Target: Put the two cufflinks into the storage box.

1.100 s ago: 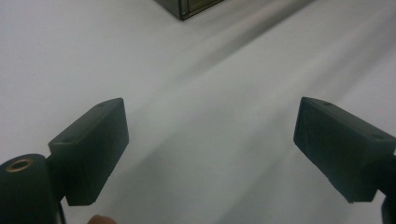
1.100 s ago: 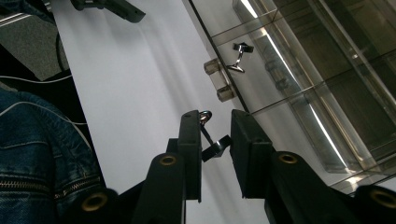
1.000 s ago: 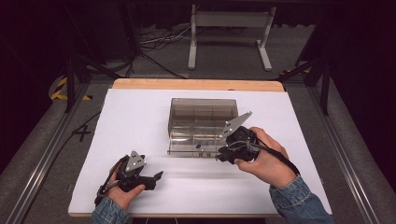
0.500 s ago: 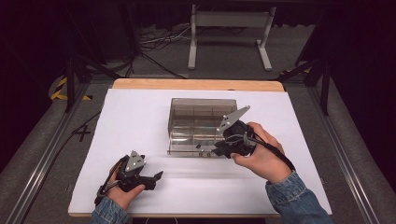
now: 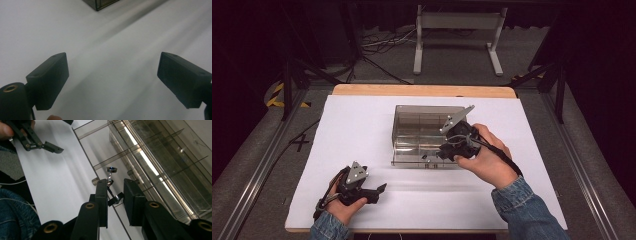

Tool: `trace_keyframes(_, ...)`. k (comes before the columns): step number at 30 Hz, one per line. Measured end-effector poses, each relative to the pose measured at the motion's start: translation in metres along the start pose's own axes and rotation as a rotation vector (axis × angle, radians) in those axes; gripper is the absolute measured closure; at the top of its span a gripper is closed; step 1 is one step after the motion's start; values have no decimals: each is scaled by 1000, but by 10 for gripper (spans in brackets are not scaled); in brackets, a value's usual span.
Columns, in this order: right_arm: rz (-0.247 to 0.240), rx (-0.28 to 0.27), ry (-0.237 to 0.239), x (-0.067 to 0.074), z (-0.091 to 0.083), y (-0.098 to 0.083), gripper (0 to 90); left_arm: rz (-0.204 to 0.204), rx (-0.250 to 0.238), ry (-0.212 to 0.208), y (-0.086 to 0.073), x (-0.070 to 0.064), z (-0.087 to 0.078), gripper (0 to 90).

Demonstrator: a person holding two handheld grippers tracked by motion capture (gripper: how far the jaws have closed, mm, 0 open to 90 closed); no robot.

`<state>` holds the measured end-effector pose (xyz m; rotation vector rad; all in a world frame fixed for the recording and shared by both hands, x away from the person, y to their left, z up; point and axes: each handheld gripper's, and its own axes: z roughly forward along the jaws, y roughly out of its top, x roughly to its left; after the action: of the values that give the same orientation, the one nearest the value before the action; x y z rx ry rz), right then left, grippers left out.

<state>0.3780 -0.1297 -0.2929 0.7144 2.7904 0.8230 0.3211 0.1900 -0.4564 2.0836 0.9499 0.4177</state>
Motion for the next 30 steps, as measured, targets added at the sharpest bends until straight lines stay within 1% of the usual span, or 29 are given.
trace_keyframes(3, 16, -10, -17, -2, 2, 2, 748, -1, -1, -1, 0, 0, 0, 112)
trace_keyframes(6, 20, -16, -16, -2, 4, 3, 748, 2, -1, 0, 0, 0, 0, 112)
trace_keyframes(11, 28, -6, -21, -5, 9, 7, 748, 2, -2, 2, 0, 0, 0, 112)
trace_keyframes(12, 28, -6, -21, -5, 9, 7, 748, -7, 1, -3, 0, 0, 0, 112)
trace_keyframes(17, 59, 4, -34, -9, 15, 9, 748, -8, 0, -4, 0, 0, 0, 112)
trace_keyframes(24, 61, 10, -49, -12, 20, 12, 748, -7, 0, -5, 0, 0, 0, 112)
trace_keyframes(30, 61, 27, -53, -13, 27, 13, 748, -5, -3, -2, 0, 0, 0, 112)
